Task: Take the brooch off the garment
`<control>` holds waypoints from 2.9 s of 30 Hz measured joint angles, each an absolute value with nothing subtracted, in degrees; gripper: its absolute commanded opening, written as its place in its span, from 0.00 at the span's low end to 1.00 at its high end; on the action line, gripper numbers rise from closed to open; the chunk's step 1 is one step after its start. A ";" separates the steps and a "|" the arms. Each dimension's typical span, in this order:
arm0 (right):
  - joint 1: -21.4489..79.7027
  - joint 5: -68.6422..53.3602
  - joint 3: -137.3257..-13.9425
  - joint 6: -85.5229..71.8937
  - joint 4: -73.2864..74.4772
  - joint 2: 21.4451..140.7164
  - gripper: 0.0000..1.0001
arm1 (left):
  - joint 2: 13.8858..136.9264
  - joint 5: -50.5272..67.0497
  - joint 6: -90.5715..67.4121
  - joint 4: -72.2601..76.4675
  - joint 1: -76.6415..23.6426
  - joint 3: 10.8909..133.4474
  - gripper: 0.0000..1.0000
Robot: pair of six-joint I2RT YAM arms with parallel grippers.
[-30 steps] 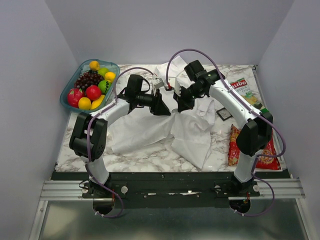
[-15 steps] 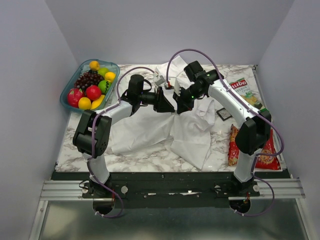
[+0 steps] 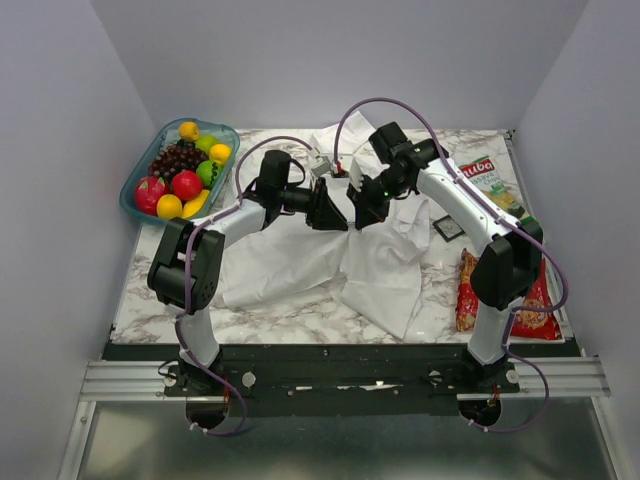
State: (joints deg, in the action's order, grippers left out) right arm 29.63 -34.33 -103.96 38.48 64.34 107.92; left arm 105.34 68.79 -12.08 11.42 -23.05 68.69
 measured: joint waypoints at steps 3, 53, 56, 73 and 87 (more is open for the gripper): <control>29.50 -34.44 -103.96 37.93 64.34 108.01 0.01 | 105.34 68.90 -10.41 9.78 -23.11 68.69 0.51; 27.35 -41.85 -102.10 32.36 62.50 109.40 0.01 | 103.07 65.65 -6.61 10.31 -24.77 65.25 0.31; 27.18 -41.87 -102.08 32.36 62.06 109.51 0.00 | 102.74 63.99 -7.57 10.79 -24.86 65.12 0.30; 24.58 -39.24 -101.10 32.21 60.01 110.32 0.00 | 102.13 42.81 -15.14 14.85 -30.61 63.44 0.22; 25.87 -42.74 -99.66 28.32 58.13 110.32 0.01 | 102.54 53.89 -17.08 13.65 -26.00 63.83 0.50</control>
State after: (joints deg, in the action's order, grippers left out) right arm 25.87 -42.74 -99.66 28.32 58.13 110.32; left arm 102.54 53.89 -17.08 13.65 -26.00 63.83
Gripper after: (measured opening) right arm 0.014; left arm 0.477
